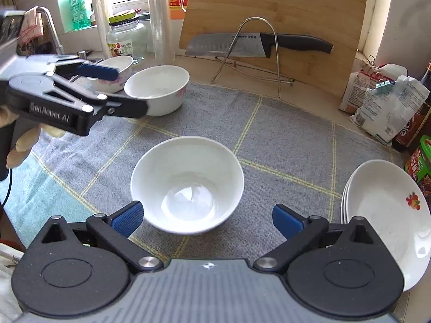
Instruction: Organize plates and bowls
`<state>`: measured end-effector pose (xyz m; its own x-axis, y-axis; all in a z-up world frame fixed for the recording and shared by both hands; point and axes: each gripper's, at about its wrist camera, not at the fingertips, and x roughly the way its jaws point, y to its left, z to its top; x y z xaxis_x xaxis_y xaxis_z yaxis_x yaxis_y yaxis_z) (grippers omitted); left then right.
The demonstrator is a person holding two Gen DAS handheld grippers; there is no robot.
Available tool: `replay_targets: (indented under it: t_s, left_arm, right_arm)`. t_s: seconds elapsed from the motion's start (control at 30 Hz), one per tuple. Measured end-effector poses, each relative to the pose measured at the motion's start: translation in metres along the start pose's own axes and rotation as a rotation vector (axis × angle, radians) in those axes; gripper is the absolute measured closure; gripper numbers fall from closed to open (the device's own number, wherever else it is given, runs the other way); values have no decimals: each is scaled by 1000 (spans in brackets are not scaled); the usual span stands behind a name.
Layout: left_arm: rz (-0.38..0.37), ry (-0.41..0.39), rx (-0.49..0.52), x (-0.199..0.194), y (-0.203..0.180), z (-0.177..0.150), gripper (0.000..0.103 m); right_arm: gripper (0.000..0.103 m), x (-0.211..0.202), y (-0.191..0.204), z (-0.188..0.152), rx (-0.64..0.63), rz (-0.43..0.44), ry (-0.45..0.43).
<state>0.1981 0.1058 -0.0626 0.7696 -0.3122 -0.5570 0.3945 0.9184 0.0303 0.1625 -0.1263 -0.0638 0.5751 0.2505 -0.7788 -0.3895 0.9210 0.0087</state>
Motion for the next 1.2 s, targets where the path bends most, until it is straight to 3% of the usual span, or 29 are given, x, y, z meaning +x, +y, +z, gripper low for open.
replay_targets:
  t_s: [0.13, 0.27, 0.67, 1.2]
  left_arm:
    - [113, 22, -6, -1, 12, -10, 3]
    - [165, 37, 5, 0, 21, -17, 3]
    - [147, 73, 0, 29, 37, -18, 3]
    - [96, 118, 33, 69, 47, -15, 6]
  right_arm:
    - [0, 5, -3, 21, 34, 29, -19]
    - [0, 12, -2, 45, 35, 77, -39]
    - [0, 58, 15, 113, -35, 191, -37]
    - [0, 125, 29, 157, -58, 259, 40]
